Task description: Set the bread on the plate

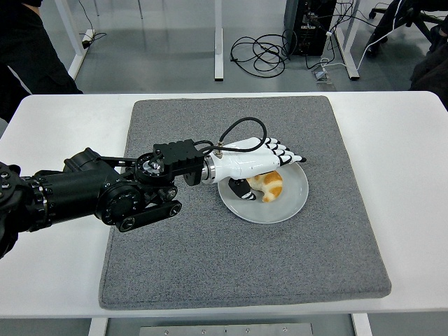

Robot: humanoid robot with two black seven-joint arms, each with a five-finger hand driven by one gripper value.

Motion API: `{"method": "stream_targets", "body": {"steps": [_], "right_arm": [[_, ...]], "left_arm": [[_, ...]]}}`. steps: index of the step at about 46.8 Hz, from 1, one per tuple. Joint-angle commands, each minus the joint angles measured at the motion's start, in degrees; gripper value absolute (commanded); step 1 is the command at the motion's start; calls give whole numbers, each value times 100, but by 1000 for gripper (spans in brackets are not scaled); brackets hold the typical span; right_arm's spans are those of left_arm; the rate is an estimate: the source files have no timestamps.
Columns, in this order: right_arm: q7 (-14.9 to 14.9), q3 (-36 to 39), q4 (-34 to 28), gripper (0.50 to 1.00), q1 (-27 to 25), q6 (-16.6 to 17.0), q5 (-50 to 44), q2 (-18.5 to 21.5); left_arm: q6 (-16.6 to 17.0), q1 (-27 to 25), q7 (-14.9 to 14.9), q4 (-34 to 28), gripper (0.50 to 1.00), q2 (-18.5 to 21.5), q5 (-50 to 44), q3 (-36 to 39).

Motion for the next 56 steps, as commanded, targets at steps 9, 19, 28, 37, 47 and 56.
{"method": "stream_targets", "body": {"steps": [9,19,28,37,47,56], "right_arm": [[0,-8,-5,1000,0,0,0,0],[0,1,-4,1000,0,0,0,0],[0,1,4,1000,0,0,0,0],[0,1,-4,1000,0,0,0,0],[0,1,-5,1000,0,0,0,0],[0,1,-4,1000,0,0,0,0]], "left_arm": [[-17,-602,28,-542,972,0,-426,-45],[-306,-1542,55,-719,972,0,-1383,-334],[-562,-2035,20,-701,974,597,-2868,-1116],[-615,-1913,2,-447,974,1081,-3748,-1583],[-799,-1368,46,625,974,1011,-5162,-2022],[-1378,-981,46,2312,975,185,-6279,-2163]]}}
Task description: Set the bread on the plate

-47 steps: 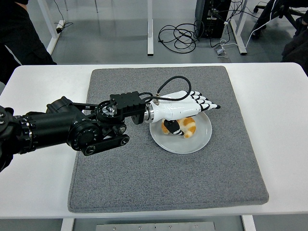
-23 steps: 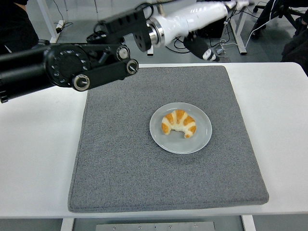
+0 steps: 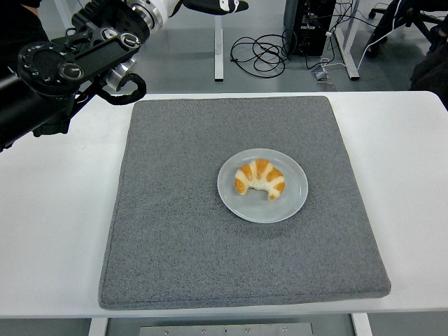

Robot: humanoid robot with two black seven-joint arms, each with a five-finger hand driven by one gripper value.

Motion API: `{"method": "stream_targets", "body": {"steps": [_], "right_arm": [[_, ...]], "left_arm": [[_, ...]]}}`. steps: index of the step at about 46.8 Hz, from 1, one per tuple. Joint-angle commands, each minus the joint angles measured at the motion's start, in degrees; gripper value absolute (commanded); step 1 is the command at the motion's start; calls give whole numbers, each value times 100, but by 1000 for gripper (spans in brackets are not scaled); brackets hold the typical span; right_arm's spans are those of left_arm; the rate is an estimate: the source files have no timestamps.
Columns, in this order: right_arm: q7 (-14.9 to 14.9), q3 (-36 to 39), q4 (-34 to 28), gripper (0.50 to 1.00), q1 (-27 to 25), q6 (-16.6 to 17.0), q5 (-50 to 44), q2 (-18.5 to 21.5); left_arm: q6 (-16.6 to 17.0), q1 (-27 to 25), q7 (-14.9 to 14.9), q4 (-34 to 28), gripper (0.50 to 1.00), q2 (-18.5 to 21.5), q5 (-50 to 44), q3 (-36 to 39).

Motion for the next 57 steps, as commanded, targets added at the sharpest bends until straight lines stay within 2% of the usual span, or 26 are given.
{"method": "stream_targets", "body": {"steps": [1,6,12,18,28,33,43,57], "right_arm": [[1,1,-3,1000,0,0,0,0],[1,-8,85,1000,0,18,0,0],[1,-8,59,1000,0,0,0,0],[1,-26,-3,1000,0,0,0,0],[1,1,59,1000,-87,18,9,0],[1,10,50,1000,-123,18,9,0],[1,10,32,1000,-140,18,0,0],[1,10,-3,1000,-140,-9,0,0]], "left_arm": [[-279,145,-8,676,975,-314,-320,-11],[-552,365,-8,1143,975,-421,-830,-204],[-701,690,10,1170,975,-421,-1252,-695],[-824,1077,27,1170,975,-421,-1709,-1512],[-982,1797,282,1170,977,-421,-2299,-2700],[-1228,1921,379,1170,977,-421,-2316,-2841],[-1290,1956,502,1170,977,-421,-2308,-2841],[-1290,1965,502,1170,977,-421,-2308,-2832]]}}
